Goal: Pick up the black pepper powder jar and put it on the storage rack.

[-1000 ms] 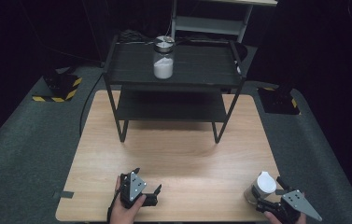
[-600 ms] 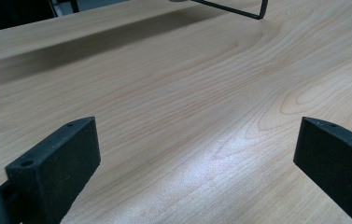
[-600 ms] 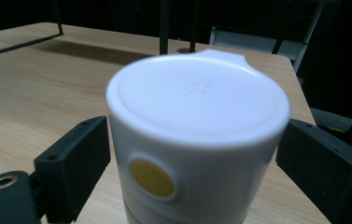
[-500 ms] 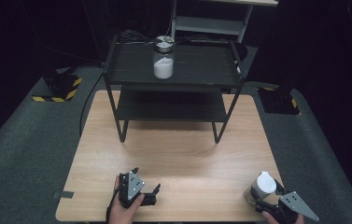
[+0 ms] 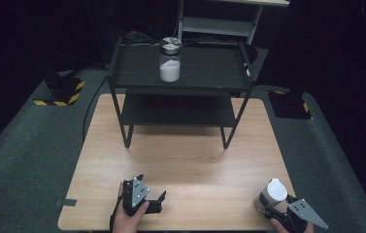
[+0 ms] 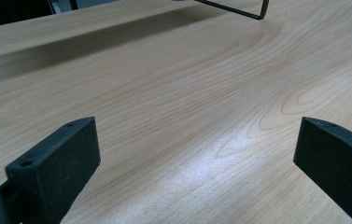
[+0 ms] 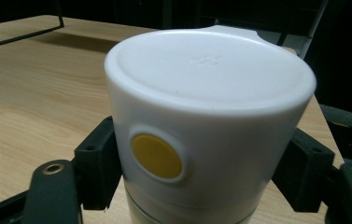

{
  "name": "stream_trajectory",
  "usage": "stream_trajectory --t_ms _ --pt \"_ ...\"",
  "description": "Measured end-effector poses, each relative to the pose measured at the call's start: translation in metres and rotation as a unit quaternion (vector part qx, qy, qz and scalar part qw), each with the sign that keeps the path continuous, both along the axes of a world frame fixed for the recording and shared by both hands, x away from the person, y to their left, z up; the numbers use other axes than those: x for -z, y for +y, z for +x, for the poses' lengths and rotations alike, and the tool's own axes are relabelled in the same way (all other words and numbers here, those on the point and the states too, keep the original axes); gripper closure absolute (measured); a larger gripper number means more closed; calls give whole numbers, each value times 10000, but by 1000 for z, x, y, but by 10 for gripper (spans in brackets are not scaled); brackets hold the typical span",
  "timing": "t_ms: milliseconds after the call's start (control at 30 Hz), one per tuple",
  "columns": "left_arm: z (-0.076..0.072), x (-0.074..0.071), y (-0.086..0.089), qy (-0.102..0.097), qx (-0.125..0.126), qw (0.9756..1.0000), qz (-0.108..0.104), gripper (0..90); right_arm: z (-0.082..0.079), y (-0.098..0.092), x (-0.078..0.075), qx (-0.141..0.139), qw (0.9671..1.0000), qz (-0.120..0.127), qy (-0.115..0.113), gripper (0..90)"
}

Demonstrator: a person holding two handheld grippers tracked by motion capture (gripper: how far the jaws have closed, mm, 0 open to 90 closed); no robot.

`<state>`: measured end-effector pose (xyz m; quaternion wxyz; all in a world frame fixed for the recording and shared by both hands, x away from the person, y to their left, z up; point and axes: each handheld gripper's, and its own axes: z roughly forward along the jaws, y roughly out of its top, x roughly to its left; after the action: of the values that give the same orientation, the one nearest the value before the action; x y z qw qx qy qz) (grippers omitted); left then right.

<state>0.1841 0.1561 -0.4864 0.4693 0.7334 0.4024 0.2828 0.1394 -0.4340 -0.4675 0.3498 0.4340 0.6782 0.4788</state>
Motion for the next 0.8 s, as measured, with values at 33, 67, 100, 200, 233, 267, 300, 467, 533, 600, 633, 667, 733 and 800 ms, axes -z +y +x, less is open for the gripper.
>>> stream_trajectory --t_ms 33,67,100,200,233,267,300,467,533,600,633,667,733,800 --pt "0 0 0 -4 9 10000 -2 6 0 0 0 4 10000 5 0 289" --pt "0 0 0 -10 12 10000 -13 6 0 0 0 -4 10000 8 0 299" --pt "0 0 0 -13 15 10000 -7 6 1 1 1 0 10000 7 -3 300" --pt "0 0 0 -12 22 10000 12 6 1 1 1 6 10000 31 -7 304" --pt "0 0 0 -9 16 10000 12 6 1 1 1 -6 10000 42 2 305" --pt "0 0 0 -10 9 10000 7 6 2 0 0 -12 10000 47 15 306" --pt "0 0 0 -7 6 10000 -1 6 2 1 0 -11 10000 38 19 307" --pt "0 0 0 -15 12 10000 20 6 3 1 -2 -11 10000 27 55 309" --pt "-1 0 0 -19 16 10000 13 6 3 2 -3 2 10000 9 53 309" --pt "-1 0 0 -25 26 10000 12 6 3 4 -3 10 10000 -23 47 310" --pt "-1 1 0 -26 23 10000 3 6 4 4 -3 12 10000 -28 48 310" --pt "-1 1 0 -28 21 10000 -4 6 4 4 -3 11 10000 -28 33 310" --pt "-1 1 1 -27 20 10000 -8 6 3 5 -3 6 10000 -26 -11 310" --pt "-1 1 1 -27 17 10000 -18 6 3 5 -4 6 10000 25 -30 310"
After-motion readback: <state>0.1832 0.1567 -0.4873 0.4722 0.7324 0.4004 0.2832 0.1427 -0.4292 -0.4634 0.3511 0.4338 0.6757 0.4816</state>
